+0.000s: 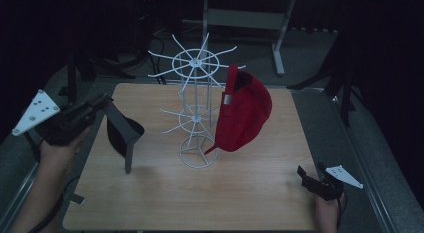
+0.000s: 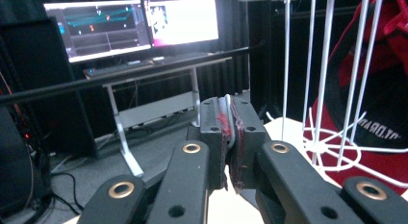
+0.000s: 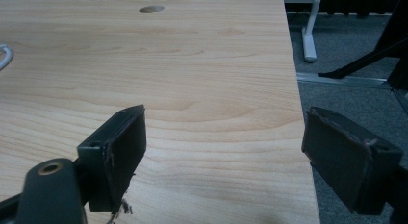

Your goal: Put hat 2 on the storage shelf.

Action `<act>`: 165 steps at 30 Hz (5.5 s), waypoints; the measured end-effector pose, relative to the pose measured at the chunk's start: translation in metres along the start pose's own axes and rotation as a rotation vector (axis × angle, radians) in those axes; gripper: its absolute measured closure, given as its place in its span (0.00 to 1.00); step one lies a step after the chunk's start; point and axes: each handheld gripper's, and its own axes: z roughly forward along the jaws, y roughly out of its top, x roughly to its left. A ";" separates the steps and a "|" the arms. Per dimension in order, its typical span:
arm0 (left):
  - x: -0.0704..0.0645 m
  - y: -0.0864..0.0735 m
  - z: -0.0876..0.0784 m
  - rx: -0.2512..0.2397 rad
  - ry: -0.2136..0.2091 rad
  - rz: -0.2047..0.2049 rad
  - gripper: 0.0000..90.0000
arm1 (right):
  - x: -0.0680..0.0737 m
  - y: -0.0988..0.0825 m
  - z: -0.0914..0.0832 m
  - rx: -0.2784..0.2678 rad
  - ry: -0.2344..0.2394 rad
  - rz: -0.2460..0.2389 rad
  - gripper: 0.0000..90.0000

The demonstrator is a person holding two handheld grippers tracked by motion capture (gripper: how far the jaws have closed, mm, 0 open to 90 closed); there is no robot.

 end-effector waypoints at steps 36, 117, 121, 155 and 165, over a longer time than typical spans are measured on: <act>-0.039 0.099 0.025 -0.127 -0.148 0.086 0.96 | 0.000 0.000 0.001 0.006 -0.002 0.003 0.17; -0.042 0.079 0.046 0.001 -0.193 0.007 0.68 | -0.002 0.000 -0.001 -0.007 0.003 0.015 0.19; -0.036 0.066 0.036 0.008 -0.183 -0.002 0.68 | -0.002 0.000 -0.001 -0.007 0.003 0.015 0.19; -0.019 -0.072 0.002 0.062 -0.074 -0.122 0.66 | -0.001 -0.001 -0.001 -0.012 0.007 0.012 0.19; -0.023 -0.123 -0.004 0.110 -0.045 -0.150 0.66 | -0.001 -0.001 -0.001 -0.012 0.008 0.009 0.19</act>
